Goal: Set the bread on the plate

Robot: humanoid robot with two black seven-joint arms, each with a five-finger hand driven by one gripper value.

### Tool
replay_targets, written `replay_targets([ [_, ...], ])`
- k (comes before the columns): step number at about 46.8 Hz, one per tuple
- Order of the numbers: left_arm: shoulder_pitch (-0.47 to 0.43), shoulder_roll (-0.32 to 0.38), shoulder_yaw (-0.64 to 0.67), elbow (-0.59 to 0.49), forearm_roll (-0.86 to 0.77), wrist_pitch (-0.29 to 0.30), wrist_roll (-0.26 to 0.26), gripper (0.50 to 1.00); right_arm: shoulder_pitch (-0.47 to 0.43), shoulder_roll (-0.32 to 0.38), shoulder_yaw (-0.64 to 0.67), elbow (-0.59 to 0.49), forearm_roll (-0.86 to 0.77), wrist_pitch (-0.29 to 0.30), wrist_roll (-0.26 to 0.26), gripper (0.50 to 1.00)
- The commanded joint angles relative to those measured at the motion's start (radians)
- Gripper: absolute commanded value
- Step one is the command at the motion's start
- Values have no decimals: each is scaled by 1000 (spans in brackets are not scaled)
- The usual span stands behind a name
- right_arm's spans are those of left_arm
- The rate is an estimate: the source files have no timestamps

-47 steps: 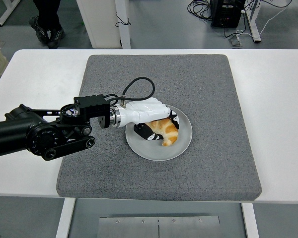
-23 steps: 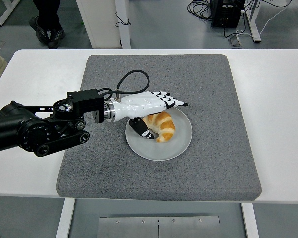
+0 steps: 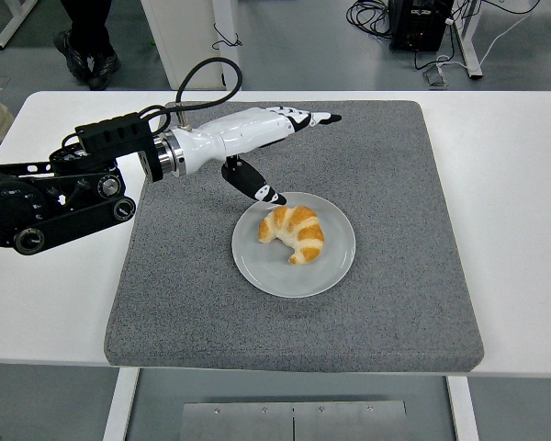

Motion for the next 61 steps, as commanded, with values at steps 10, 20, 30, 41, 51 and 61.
replay_targets([
  [10,-24,38,-73,11,-181,-6,-1,974,0,0,0,0,0,0,1,1000],
  [20,-2,43,-136,26,-344,-3,-3,975,0,0,0,0,0,0,1,1000],
  [30,30,11,-169,106,-520,10,-3,975,0,0,0,0,0,0,-1,1000],
  [41,88,-40,-249,228,-720,4,-1,975,0,0,0,0,0,0,-1,1000],
  [51,165,-106,-387,397,-829,-55,-1,975,0,0,0,0,0,0,-1,1000],
  [61,234,-167,-490,478,-838,-88,-3,975,0,0,0,0,0,0,1,1000],
])
